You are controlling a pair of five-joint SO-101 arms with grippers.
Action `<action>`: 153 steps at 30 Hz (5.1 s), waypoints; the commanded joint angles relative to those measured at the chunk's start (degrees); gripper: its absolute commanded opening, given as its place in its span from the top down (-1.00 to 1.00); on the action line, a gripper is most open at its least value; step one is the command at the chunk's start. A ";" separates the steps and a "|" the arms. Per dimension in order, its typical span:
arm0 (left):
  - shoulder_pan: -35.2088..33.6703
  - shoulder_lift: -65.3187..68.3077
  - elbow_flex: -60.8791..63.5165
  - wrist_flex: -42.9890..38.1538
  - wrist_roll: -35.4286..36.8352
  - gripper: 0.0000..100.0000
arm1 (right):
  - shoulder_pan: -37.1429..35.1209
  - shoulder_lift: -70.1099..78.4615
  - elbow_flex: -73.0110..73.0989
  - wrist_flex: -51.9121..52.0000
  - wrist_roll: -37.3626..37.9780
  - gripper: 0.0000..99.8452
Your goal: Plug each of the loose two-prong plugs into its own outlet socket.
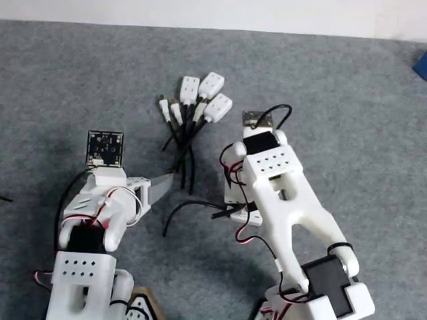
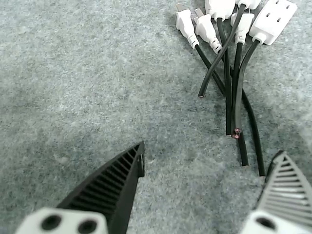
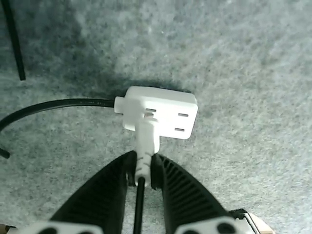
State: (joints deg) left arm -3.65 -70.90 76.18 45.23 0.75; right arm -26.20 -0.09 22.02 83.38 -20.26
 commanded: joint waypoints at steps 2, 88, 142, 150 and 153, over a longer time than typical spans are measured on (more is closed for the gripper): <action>-0.40 -0.75 -0.22 -1.05 0.18 0.22 | -0.66 0.48 -0.31 -1.63 -0.70 0.98; 25.89 20.18 -28.18 28.31 -14.24 0.22 | 21.93 -42.07 7.60 -0.31 26.02 0.28; 27.12 89.19 -93.49 40.00 -34.02 0.99 | 33.19 -65.89 59.21 -43.47 19.43 0.28; -6.46 89.54 -112.22 43.78 -36.40 0.91 | 33.10 -65.89 59.21 -43.47 19.43 0.28; -17.80 93.32 -119.08 43.78 -42.29 0.91 | 33.10 -65.89 59.21 -43.47 19.43 0.28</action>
State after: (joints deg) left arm -9.80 21.32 -35.38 88.48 -37.23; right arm 6.68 -65.05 81.45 41.27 -0.57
